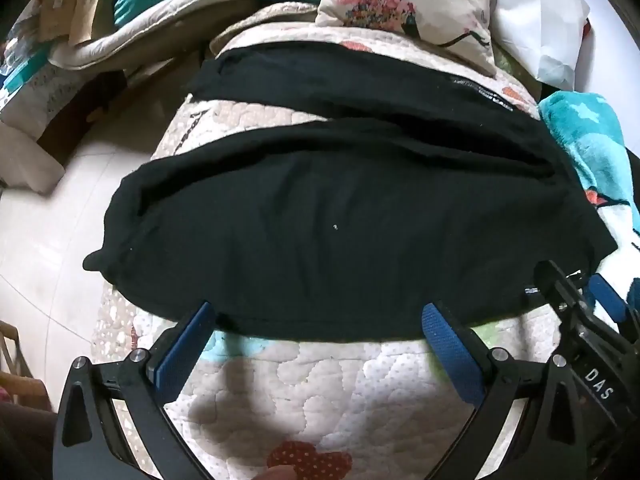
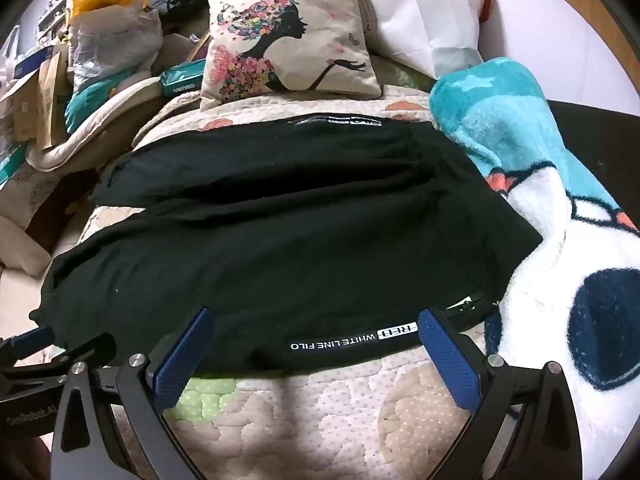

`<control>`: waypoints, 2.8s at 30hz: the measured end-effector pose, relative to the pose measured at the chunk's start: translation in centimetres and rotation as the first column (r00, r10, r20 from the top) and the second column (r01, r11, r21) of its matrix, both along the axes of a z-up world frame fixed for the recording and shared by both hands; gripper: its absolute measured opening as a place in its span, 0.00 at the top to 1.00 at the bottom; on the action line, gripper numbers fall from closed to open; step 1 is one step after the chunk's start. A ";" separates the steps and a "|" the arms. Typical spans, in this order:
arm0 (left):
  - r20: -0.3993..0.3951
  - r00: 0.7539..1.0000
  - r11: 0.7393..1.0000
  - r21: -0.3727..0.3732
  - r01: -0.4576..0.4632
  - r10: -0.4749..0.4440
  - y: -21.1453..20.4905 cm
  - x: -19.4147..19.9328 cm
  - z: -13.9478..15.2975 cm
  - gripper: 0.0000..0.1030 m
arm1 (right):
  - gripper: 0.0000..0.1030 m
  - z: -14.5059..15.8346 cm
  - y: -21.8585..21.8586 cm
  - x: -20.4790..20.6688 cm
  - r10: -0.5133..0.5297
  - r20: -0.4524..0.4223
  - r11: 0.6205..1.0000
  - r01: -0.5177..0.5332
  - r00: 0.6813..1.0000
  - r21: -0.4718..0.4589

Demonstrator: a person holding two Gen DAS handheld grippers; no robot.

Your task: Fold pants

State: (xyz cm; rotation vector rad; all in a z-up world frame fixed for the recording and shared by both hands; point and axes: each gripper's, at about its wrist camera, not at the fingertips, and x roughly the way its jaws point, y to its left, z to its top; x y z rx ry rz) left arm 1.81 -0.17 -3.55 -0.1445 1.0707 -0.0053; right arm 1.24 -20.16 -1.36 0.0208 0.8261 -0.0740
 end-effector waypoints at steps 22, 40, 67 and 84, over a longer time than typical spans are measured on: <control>-0.076 0.997 0.998 0.053 0.030 -0.026 0.1 2.9 -2.2 0.00 | 0.00 -1.4 -1.1 2.2 -0.029 -0.106 0.996 0.038 0.994 0.080; -0.027 0.993 0.990 0.083 0.115 -0.113 3.6 8.0 4.7 0.01 | 0.00 6.4 -1.3 4.9 0.096 -0.023 0.995 -0.096 0.995 0.004; 0.012 0.999 0.997 0.061 0.042 -0.043 8.9 20.6 2.8 0.01 | 0.00 4.6 -1.1 23.9 0.270 -0.093 0.960 -0.276 0.958 -0.055; 0.018 1.000 0.994 -0.107 -0.019 0.021 13.9 25.7 1.3 0.05 | 0.00 2.2 -3.7 27.9 0.401 -0.193 0.915 -0.383 0.895 0.124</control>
